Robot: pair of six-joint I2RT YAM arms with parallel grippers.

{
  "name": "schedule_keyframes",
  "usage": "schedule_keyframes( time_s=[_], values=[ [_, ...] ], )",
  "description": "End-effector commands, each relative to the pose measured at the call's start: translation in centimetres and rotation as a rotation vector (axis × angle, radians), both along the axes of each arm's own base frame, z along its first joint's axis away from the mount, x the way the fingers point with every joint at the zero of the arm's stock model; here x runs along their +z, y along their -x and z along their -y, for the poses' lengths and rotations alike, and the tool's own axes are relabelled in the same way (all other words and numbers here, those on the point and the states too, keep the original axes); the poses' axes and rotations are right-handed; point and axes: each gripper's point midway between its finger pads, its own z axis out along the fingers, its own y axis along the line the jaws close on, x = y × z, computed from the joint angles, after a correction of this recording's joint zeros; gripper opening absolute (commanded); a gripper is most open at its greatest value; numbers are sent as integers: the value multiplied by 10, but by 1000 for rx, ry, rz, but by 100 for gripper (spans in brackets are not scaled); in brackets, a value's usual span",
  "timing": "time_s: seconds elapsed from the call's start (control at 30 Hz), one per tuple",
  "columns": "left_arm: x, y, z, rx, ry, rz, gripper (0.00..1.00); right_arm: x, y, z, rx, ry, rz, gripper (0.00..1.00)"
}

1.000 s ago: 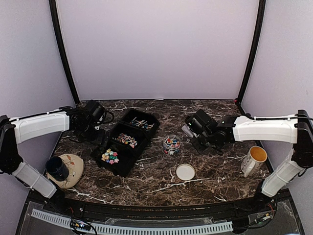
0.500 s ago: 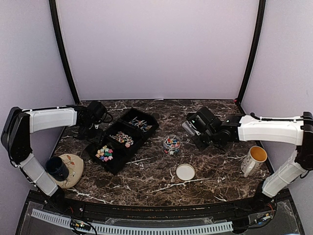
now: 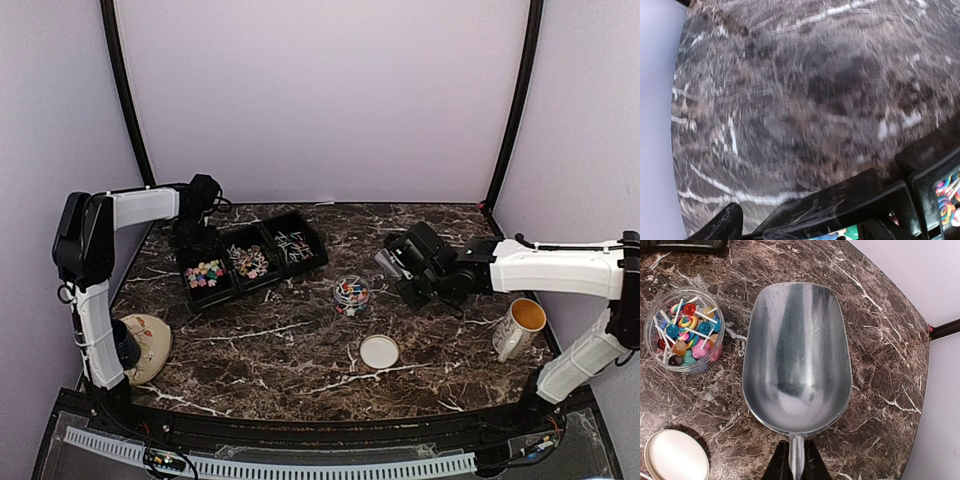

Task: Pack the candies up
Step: Move the plate to the center of the board, then place the spatula at the center of the board.

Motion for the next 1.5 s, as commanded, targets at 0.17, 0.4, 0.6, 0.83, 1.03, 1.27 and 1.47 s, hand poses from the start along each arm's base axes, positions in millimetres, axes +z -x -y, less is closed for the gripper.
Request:
schedule_keyframes(
  time_s=[0.17, 0.4, 0.6, 0.83, 1.03, 1.27, 1.47],
  values=[
    [15, -82, -24, 41, 39, 85, 80, 2, -5, 6, -39, -32, 27, 0],
    [42, -115, -44, 86, 35, 139, 89, -14, -22, -4, -64, -92, -4, 0],
    [80, -108, -47, 100, 86, 199, 96, -33, -46, -5, -110, -114, -13, 0],
    [121, -72, -23, 63, 200, 279, 99, -53, -80, 5, -180, -156, -20, 0],
    [148, -23, 16, -25, 255, 336, 99, -70, -100, 9, -207, -174, -44, 0],
    [136, 39, 84, -191, 366, 304, 99, -83, -114, 12, -213, -180, -63, 0],
    [116, 86, 127, -335, 497, 256, 99, -95, -119, 13, -206, -164, -88, 7]
  ],
)
